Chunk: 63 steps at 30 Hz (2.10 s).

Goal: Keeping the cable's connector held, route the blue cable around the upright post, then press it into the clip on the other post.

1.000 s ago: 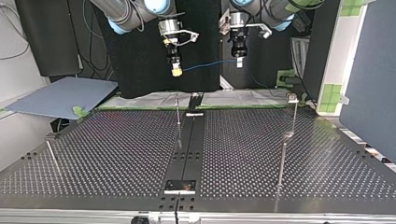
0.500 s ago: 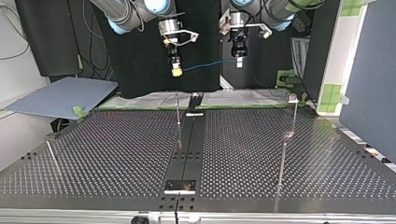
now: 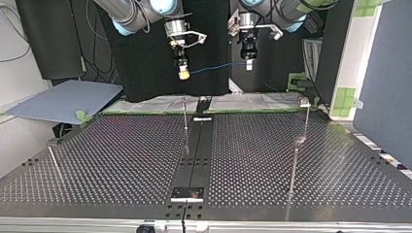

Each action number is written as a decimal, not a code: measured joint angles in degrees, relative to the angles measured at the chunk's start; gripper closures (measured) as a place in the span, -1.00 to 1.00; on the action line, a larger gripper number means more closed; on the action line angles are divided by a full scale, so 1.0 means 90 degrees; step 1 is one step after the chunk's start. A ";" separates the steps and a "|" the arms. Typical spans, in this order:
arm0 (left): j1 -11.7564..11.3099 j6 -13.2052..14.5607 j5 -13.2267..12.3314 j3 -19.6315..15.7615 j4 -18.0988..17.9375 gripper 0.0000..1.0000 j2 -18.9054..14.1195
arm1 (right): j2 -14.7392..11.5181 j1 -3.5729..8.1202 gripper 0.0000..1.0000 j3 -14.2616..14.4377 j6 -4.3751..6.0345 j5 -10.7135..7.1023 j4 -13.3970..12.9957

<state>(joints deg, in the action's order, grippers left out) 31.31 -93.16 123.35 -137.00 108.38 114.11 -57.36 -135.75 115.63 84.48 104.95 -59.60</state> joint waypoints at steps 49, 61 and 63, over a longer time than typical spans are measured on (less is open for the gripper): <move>-0.0029 0.0059 0.0000 -0.0010 0.0361 1.00 0.0274 | 0.0000 0.0000 1.00 0.0000 0.0000 -0.0010 0.0009; -0.0029 0.0059 0.0000 -0.0010 0.0361 1.00 0.0274 | 0.0000 0.0000 1.00 0.0000 0.0000 -0.0010 0.0010; -0.0029 0.0059 0.0000 -0.0010 0.0361 1.00 0.0274 | 0.0000 0.0000 1.00 0.0000 0.0000 -0.0010 0.0010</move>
<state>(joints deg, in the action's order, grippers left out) 31.05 -92.63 123.35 -137.09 111.63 116.57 -57.36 -135.75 115.63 84.48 104.86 -59.51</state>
